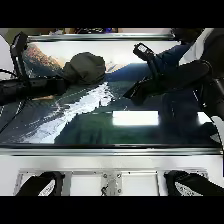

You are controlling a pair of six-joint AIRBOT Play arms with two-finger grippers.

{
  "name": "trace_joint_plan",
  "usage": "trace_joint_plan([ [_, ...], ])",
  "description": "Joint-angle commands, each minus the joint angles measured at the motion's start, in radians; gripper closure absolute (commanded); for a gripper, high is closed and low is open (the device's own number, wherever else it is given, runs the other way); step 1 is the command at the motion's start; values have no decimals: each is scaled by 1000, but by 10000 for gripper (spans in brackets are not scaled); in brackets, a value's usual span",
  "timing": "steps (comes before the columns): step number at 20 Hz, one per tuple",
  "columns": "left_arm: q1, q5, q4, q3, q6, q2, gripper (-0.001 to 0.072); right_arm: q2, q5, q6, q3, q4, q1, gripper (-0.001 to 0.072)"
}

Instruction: Fold the clothes and pants, and hang the long-sleeved shirts on hangers.

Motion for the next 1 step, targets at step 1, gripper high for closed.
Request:
trace_joint_plan([
  [1, 0, 1, -1, 0, 2, 1, 692, -1, 1, 0, 0, -3, 1, 684],
])
